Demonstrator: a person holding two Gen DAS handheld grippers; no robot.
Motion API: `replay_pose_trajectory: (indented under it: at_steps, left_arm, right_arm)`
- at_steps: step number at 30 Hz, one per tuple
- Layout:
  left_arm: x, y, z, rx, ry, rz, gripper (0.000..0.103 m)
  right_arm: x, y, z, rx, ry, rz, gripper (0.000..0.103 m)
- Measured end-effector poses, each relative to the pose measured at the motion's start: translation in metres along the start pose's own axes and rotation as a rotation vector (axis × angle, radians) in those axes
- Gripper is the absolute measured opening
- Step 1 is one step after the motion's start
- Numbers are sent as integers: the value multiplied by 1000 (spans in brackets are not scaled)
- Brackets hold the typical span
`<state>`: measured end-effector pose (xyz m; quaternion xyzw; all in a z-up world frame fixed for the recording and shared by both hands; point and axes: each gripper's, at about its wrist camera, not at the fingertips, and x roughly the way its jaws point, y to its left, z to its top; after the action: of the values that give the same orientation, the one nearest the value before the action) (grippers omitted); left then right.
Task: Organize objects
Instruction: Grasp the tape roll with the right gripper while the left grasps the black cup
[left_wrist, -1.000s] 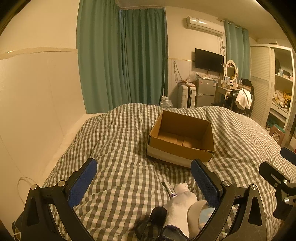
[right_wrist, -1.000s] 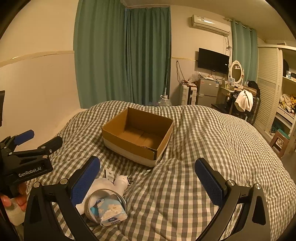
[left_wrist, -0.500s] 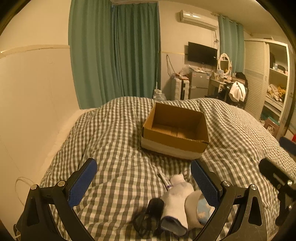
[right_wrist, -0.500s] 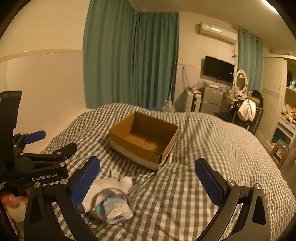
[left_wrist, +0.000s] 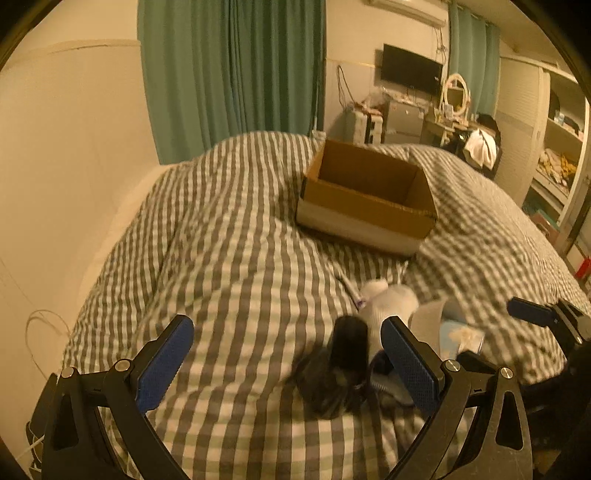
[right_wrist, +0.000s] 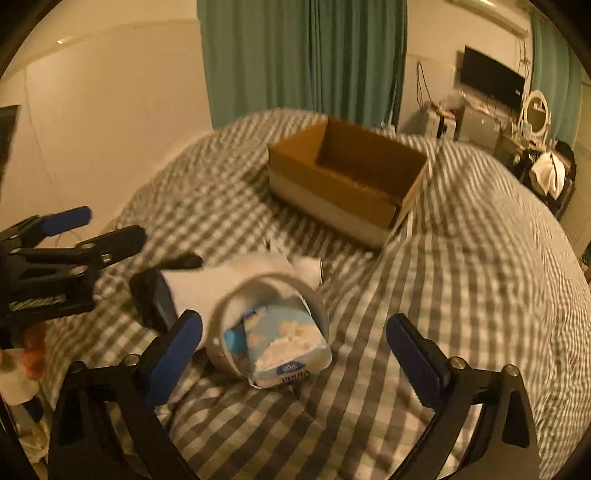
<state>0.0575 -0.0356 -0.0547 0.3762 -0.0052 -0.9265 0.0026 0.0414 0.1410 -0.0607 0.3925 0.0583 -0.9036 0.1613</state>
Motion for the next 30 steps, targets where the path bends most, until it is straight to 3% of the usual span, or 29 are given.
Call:
replay_pose_trajectory:
  at_steps: [5,13,14,16,19,24,30]
  left_arm:
    - [12,0,-11,19,32,-10,103]
    - [46,-12,-28,93,147,-54,102]
    - [50,-15,-29,108,154,-62,100]
    - [58,-19,-29,123,175,-90,80]
    - [58,-23,-29,149,170,-115,62]
    - [46,-9,-21,66,136,-149,60]
    - [34,-6,-16,63,118,-157,60]
  right_arm:
    - [16,-3,-7,10,39,8,92]
    - [27,7,-9,-21,79,35,91]
    - [28,6,-9,-16,82,38,91]
    - [33,3,-9,-5,97,39,91]
    - [38,2,-9,-2,113,46,91]
    - [51,2,-3,-14,139,62,91]
    - [69,-1,2,-2,184,113,92]
